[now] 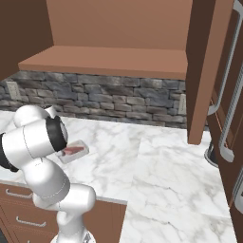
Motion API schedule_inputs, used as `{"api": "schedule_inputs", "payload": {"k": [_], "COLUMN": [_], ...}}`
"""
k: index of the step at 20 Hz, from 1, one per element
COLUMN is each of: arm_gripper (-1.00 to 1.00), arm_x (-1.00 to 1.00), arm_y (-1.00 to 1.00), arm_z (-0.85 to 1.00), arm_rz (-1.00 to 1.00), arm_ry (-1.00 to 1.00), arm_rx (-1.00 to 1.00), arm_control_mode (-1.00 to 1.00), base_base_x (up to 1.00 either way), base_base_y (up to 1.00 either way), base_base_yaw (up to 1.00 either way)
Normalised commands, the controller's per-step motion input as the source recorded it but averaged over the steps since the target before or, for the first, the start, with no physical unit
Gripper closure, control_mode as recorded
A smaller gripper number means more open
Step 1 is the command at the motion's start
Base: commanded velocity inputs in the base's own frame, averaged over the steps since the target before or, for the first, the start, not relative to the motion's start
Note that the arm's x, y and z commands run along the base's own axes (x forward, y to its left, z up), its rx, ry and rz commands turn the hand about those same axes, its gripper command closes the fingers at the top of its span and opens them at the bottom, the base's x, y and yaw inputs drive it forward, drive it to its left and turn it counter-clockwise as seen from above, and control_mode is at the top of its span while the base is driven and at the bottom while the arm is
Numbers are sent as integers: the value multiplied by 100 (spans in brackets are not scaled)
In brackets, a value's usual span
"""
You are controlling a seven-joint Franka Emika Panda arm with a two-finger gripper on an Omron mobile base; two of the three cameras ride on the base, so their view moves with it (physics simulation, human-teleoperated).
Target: Retrieve the tupperware from the cabinet, then place the raw meat into the tupperware to avoid contamination.
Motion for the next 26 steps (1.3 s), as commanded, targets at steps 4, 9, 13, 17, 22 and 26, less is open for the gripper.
{"api": "schedule_inputs", "payload": {"k": [4, 9, 13, 17, 22, 26], "arm_gripper": [-100, -100, -100, -100, -100, -100], "arm_x": [0, -1, -7, -2, 2, 9], "arm_y": [1, 0, 0, -2, 0, 0], "arm_z": [0, 0, 7, 10, 2, -7], "arm_rz": [0, -4, -4, -3, 0, 0], "arm_ry": [0, 2, 0, -2, -2, -4], "arm_rx": [0, 0, 1, 6, 1, 0], "arm_control_mode": [-100, -100, -100, -100, -100, -100], "base_base_x": [0, 0, 0, 0, 0, 0], "base_base_y": [0, 0, 0, 0, 0, 0], "base_base_yaw": [0, 0, 0, 0, 0, 0]}}
